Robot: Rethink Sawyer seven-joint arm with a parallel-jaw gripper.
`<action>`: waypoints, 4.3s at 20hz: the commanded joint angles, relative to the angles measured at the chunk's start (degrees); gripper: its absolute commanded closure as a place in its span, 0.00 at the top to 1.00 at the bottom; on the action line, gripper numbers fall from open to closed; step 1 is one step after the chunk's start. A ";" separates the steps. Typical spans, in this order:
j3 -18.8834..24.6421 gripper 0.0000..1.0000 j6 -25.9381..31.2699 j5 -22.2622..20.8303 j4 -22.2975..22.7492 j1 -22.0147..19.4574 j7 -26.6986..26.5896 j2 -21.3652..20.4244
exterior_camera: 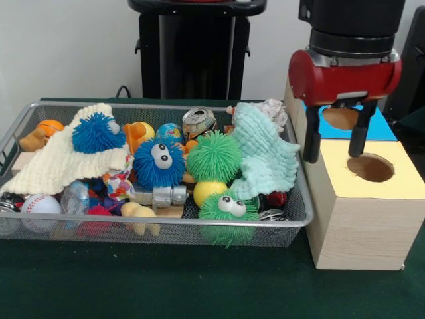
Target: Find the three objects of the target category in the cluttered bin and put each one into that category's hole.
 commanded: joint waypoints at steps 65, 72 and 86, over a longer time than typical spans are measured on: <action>13.58 1.00 -17.64 -22.39 23.28 -26.49 -26.91 3.12; 14.23 1.00 -19.70 -24.15 20.85 -26.76 -26.28 7.03; 17.91 1.00 -18.03 -23.80 22.93 -31.71 -30.24 6.41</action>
